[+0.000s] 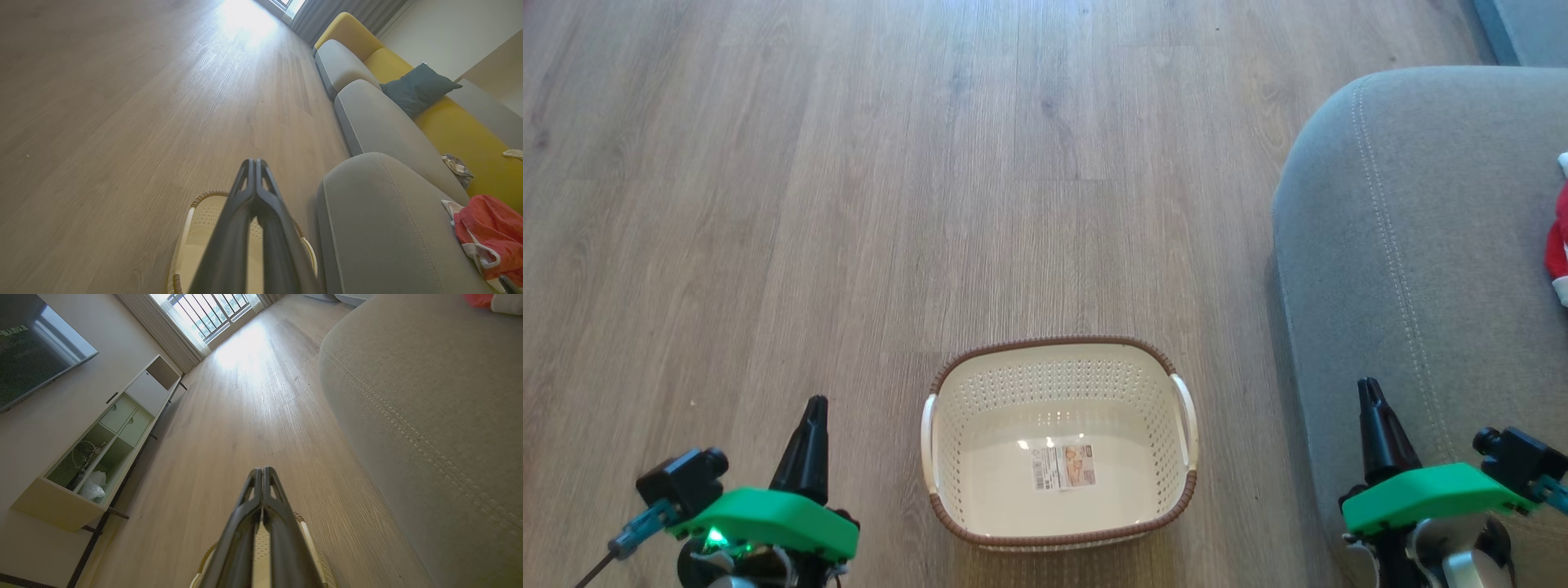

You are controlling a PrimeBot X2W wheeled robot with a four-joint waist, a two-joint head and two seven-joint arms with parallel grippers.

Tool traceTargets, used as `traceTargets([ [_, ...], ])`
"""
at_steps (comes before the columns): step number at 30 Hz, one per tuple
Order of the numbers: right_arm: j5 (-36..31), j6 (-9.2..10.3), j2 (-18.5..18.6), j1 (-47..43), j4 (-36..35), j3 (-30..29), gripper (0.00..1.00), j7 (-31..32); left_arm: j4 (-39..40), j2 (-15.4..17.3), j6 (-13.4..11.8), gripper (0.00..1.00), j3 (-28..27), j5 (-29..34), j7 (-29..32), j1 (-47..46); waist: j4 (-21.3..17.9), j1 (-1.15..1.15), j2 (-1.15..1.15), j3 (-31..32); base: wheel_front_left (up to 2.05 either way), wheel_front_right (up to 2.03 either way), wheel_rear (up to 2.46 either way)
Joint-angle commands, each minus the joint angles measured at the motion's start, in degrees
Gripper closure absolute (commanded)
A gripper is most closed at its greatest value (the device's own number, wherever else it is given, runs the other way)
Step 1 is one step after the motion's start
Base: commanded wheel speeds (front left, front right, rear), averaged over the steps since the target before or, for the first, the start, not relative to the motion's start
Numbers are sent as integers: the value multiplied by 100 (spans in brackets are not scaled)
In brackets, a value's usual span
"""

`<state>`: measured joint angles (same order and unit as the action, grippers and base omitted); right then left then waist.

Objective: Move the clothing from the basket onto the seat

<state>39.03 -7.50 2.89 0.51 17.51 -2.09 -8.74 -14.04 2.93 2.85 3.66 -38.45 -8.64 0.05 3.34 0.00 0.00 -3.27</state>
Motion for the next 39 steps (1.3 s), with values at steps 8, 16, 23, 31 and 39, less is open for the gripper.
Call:
traceTargets([
  [8, 611, 0, 56, 285, -224, -39, 100, 160, 136, 47, 84, 100, -190, -603, 150, -309, -33, 0, 0, 31, 0, 0, 0],
  [16, 1046, 0, 59, 310, -236, -65, 100, 275, 124, 50, 118, 100, -254, -1043, 265, -336, -60, 0, 0, 56, 0, 0, 0],
  [23, 1479, 0, 61, 334, -248, -92, 100, 390, 112, 52, 152, 100, -320, -1482, 381, -364, -87, 0, 0, 81, 0, 0, 0],
  [31, 1972, 1, 62, 362, -261, -124, 100, 523, 98, 53, 191, 100, -397, -1981, 515, -396, -119, 0, 0, 110, 0, 0, 0],
  [39, 2526, 1, 62, 394, -276, -162, 100, 674, 82, 54, 236, 100, -485, -2543, 666, -432, -154, 0, 0, 142, 0, 0, 0],
])
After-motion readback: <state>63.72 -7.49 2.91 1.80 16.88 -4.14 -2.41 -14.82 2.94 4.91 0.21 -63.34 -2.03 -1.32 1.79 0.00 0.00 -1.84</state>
